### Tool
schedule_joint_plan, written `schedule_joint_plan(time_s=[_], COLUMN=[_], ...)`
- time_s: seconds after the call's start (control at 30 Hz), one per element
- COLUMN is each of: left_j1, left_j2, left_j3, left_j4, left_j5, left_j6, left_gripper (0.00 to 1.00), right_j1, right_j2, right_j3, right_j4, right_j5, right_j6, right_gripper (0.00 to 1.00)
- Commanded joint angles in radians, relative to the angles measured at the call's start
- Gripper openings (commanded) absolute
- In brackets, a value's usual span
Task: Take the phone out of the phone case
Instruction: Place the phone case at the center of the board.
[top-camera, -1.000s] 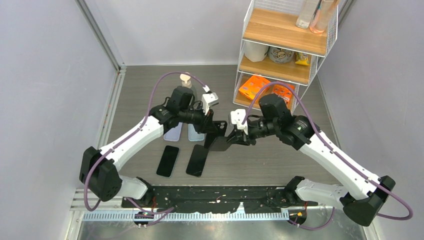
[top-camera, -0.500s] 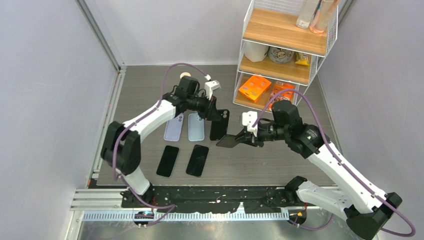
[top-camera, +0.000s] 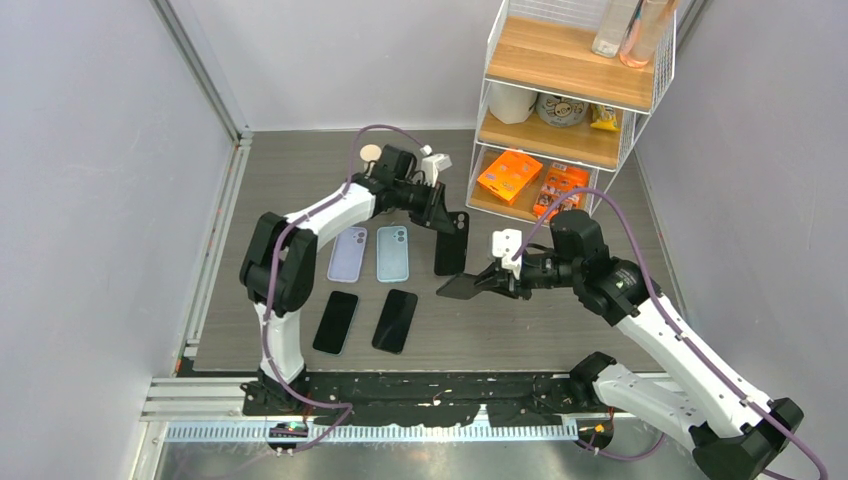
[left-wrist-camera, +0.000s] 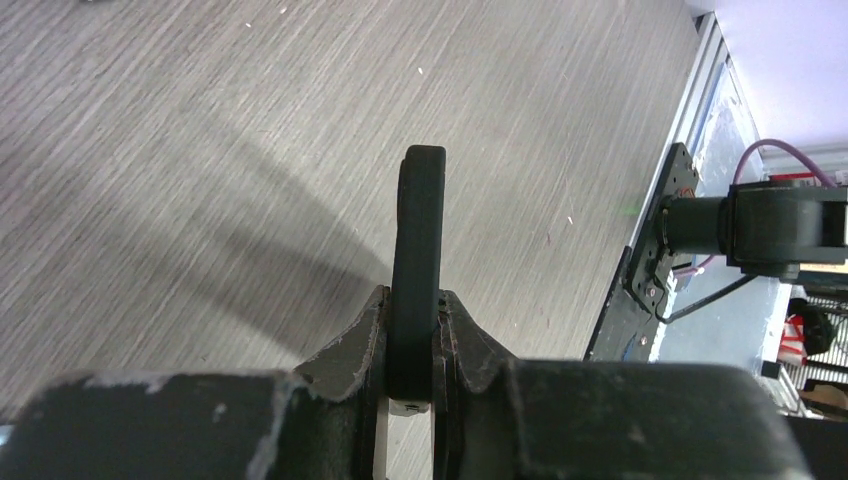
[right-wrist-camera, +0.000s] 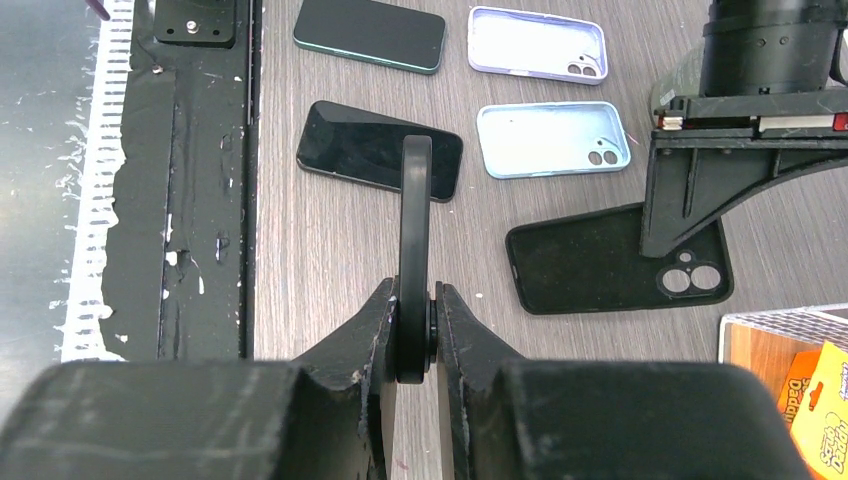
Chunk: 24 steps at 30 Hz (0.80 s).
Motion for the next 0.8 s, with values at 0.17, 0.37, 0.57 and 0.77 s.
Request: schedule_joint_plan(time_s=[0.17, 0.37, 0.57, 0.77], left_j1=[0.008, 0.009, 0.011, 0.014], left_j2=[0.097, 0.139, 0.176, 0.214], left_j3=[0.095, 0.133, 0.181, 0.221], left_j4=[-0.025, -0.066, -0.117, -0.164], left_j5=[0.000, -0.022, -0.054, -0.086], left_j6=[-0.064, -0.047, -0.006, 0.038], left_gripper=[0.13, 0.18, 0.28, 0.38], right_j1=[-0.018, -0.026, -0.031, -0.038], right_j2=[-0.032, -0.032, -0.032, -0.040], right_j3=[-0.006, -0.013, -0.015, -0.023], right_j4=[0.119, 0.126, 0.127, 0.129], right_j5=[-0.050, -0.056, -0.060, -0.060], right_j6=[0.009, 0.014, 0.016, 0.016], right_gripper=[0.05, 0.05, 0.05, 0.05])
